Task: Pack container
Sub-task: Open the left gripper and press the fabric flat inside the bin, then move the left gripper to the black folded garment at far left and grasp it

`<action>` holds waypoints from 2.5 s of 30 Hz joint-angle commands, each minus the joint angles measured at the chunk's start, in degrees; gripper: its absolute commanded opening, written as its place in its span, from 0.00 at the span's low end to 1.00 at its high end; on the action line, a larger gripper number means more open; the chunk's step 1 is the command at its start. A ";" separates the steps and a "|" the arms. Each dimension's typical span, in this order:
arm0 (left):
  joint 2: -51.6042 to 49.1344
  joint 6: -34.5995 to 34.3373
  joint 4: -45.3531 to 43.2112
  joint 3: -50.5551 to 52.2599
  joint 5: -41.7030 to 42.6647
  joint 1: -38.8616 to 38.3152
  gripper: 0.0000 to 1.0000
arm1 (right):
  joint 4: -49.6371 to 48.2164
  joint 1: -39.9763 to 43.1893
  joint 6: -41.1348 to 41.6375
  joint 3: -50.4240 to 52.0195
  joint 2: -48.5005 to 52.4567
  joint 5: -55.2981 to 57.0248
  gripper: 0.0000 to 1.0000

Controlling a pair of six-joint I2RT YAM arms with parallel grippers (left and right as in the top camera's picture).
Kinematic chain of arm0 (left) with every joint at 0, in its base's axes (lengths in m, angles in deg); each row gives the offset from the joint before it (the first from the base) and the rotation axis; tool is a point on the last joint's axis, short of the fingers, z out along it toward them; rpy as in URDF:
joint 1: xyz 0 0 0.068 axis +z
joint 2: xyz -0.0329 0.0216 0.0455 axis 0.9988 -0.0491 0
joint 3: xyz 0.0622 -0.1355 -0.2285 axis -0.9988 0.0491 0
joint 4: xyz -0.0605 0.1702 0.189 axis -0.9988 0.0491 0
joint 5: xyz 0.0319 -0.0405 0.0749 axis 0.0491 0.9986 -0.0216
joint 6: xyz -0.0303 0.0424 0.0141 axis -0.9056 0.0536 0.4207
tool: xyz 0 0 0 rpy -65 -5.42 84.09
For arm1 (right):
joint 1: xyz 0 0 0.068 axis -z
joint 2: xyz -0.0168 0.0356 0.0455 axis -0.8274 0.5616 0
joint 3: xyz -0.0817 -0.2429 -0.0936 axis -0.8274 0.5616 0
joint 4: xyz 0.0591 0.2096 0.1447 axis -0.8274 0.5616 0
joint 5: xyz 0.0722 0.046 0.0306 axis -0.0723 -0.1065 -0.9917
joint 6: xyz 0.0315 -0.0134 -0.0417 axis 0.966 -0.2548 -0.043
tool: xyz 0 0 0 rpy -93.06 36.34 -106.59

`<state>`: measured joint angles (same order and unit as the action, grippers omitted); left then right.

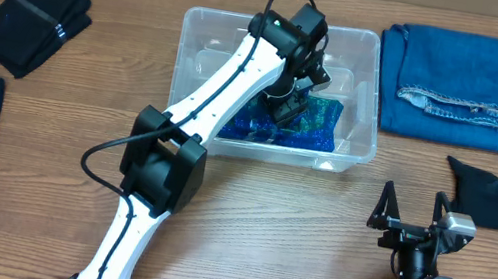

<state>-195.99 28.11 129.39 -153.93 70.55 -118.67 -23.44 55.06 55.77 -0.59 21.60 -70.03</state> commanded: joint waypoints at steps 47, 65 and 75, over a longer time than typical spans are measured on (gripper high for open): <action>20.76 -7.10 0.83 -6.58 -25.92 8.02 1.00 | -0.37 -0.13 -0.13 0.61 -0.68 0.37 1.00; 1.14 -4.33 -11.13 -6.34 -13.33 43.58 0.96 | -0.37 -0.13 -0.13 0.61 -0.68 0.37 1.00; -8.00 6.80 -19.63 -6.34 -19.21 44.59 1.00 | -0.37 -0.13 -0.13 0.61 -0.68 0.37 1.00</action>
<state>-202.89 30.17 112.99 -159.53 55.23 -74.34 -23.48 55.03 55.79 -0.59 21.60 -70.03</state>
